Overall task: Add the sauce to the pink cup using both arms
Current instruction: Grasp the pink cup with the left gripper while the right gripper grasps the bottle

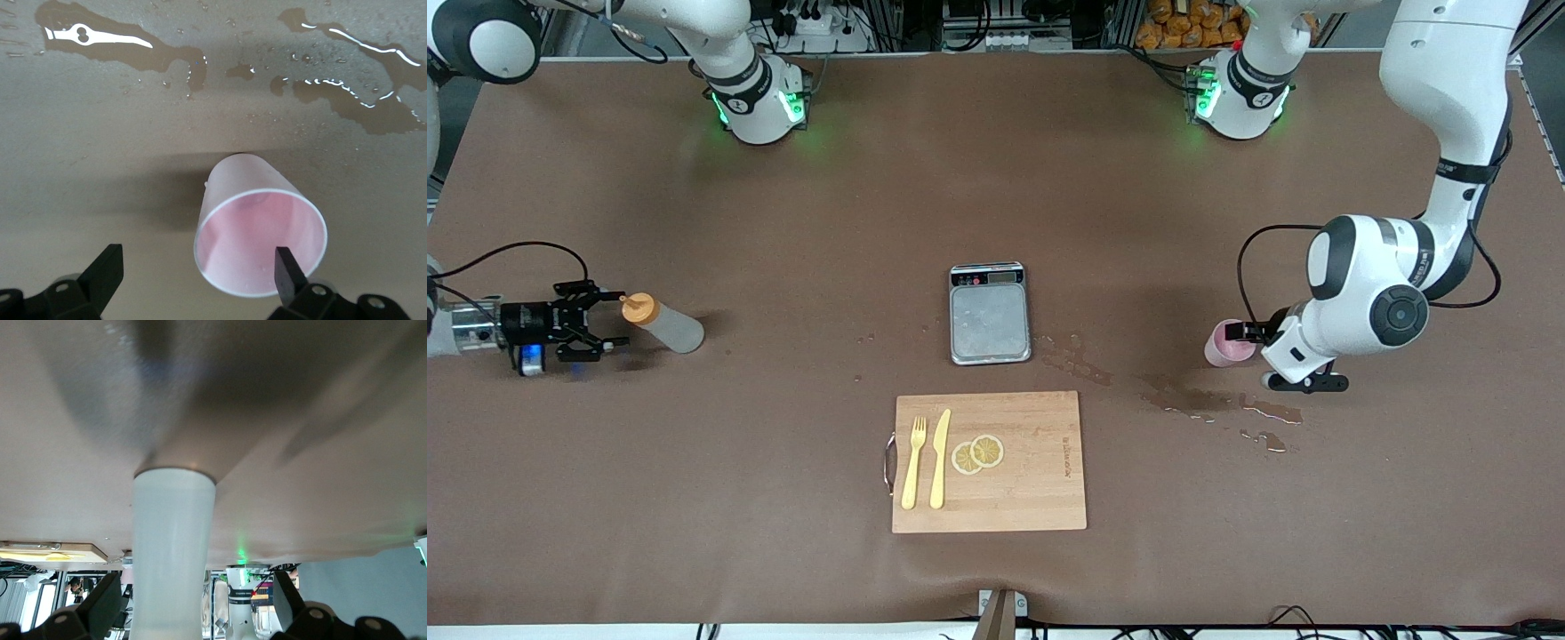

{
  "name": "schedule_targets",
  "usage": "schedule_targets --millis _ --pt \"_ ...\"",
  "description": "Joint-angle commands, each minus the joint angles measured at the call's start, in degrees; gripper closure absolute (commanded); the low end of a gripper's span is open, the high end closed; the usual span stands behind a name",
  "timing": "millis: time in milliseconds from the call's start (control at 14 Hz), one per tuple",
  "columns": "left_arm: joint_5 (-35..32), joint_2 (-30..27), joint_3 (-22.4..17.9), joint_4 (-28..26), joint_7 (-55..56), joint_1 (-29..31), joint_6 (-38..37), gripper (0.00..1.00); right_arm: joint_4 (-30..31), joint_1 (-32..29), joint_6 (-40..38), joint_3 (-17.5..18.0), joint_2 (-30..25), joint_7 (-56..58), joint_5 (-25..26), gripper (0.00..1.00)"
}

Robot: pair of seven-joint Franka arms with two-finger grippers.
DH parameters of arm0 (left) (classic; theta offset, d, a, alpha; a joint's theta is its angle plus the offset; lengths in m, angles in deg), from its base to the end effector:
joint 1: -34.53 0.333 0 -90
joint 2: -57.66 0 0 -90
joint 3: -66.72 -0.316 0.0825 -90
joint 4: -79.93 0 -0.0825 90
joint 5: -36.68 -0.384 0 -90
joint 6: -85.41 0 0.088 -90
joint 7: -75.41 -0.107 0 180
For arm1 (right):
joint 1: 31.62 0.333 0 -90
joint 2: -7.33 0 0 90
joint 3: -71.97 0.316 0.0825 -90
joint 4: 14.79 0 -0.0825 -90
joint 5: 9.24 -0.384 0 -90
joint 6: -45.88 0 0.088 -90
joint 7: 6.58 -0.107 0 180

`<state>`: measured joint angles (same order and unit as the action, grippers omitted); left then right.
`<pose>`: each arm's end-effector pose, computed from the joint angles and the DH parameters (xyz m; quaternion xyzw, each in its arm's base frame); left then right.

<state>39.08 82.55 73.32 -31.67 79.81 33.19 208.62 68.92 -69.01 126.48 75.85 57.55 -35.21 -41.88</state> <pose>0.5877 -0.0819 0.2406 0.9925 -0.0148 -0.1181 0.0282 0.5424 -0.2878 0.1483 -0.6853 0.5091 0.4157 0.3138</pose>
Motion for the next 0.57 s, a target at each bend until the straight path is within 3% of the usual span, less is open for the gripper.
schedule_targets --millis 0,143,214,286,357,429,500 --pt "-0.46 1.64 -0.19 1.12 -0.89 -0.33 0.89 0.00 -1.18 -0.67 -0.88 0.96 1.72 -0.64 -1.29 0.00" --pt "-0.99 2.61 -0.19 1.12 -0.89 -0.33 1.94 0.00 -0.74 -0.05 -1.31 1.13 1.72 -0.72 -1.64 0.00" --pt "-1.16 3.22 -0.19 1.21 -0.89 -0.33 2.12 0.19 -0.57 0.30 -1.49 1.22 1.72 -0.73 -1.64 0.00" --pt "-1.16 3.32 -0.19 1.21 -0.89 -0.33 2.12 0.58 -0.39 0.39 -1.50 1.39 1.72 -0.73 -1.73 0.00" --pt "-1.16 3.58 -0.19 1.21 -0.89 -0.33 2.12 0.87 0.31 1.09 -1.50 1.57 1.72 -0.55 -2.08 0.00" --pt "-1.16 4.02 -0.19 1.21 -0.89 -0.42 2.12 1.00 0.58 1.62 -1.50 1.48 1.72 -0.55 -2.51 0.00" --pt "-1.25 4.19 -0.19 1.21 -0.98 -0.42 2.12 1.00 0.58 2.06 -1.76 1.57 1.72 -0.55 -2.52 0.00"
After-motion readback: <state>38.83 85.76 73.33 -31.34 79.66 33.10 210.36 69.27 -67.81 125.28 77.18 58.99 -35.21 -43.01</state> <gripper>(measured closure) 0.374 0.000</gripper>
